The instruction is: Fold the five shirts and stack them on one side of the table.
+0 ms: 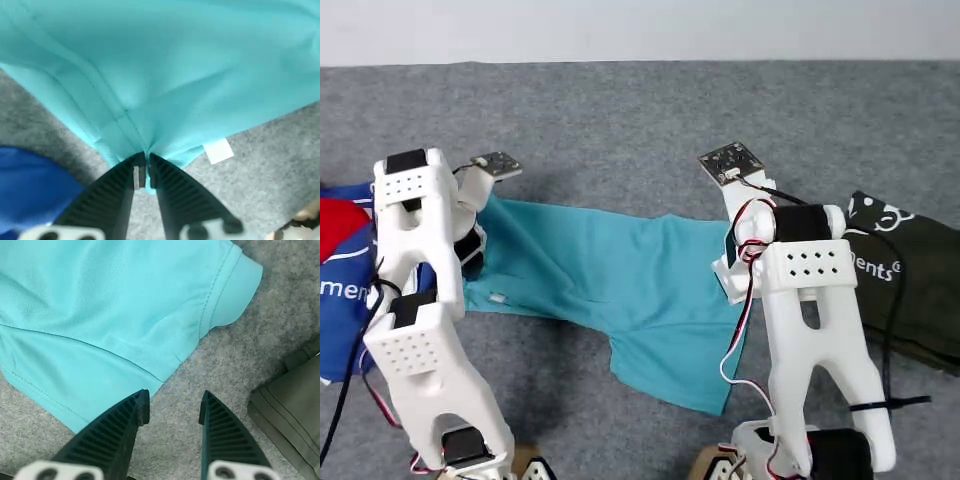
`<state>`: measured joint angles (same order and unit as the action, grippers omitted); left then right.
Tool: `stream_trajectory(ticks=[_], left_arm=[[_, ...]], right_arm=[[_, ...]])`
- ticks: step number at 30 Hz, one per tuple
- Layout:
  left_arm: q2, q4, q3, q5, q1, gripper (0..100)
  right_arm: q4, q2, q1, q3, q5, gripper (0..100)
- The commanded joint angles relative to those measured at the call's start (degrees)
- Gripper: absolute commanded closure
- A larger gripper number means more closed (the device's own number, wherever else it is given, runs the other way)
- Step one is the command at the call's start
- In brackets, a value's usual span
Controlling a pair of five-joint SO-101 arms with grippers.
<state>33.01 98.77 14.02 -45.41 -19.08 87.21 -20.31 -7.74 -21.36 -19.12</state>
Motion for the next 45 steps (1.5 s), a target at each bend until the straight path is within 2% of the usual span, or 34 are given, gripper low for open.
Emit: stream_trajectory(ticks=[1, 7, 11, 16, 25, 27, 30, 35, 40, 45], left_arm=[[-5.8, 1.8, -3.7, 0.2, -1.1, 100], [-12.9, 1.6, -10.9, 0.0, -2.2, 100], [-12.9, 0.7, -10.9, 0.0, -2.2, 99], [-13.7, 0.4, -10.8, 0.2, -2.3, 92], [-21.1, 0.2, -10.5, 0.0, -2.5, 91], [-23.6, -2.4, -9.5, 1.2, -2.5, 92], [-25.5, -11.5, -9.1, 10.6, -2.3, 92], [-22.2, -22.4, -9.1, 20.9, 1.7, 98], [-15.4, -30.2, -8.9, 24.5, 6.9, 99], [-7.9, -36.6, -8.8, 25.2, 8.4, 99]], right_arm=[[0.2, -2.2, 0.7, 4.7, 0.0, 83.3], [-0.3, -2.2, 0.7, 4.7, 0.0, 83.3], [-0.4, -2.1, 0.4, 4.7, 0.0, 83.3], [-1.8, -2.1, 0.7, 4.7, 0.2, 83.0], [-7.5, -2.0, 0.8, 5.4, 0.4, 83.1], [-11.7, -1.5, 0.8, 5.2, 0.5, 83.2], [-20.3, 0.7, 0.8, 5.0, 0.5, 83.7], [-34.5, 10.2, 0.7, 5.4, 0.5, 99.6], [-41.8, 20.3, -0.6, 5.5, 0.5, 99.1], [-47.3, 29.0, -0.4, 5.8, 0.1, 98.8]])
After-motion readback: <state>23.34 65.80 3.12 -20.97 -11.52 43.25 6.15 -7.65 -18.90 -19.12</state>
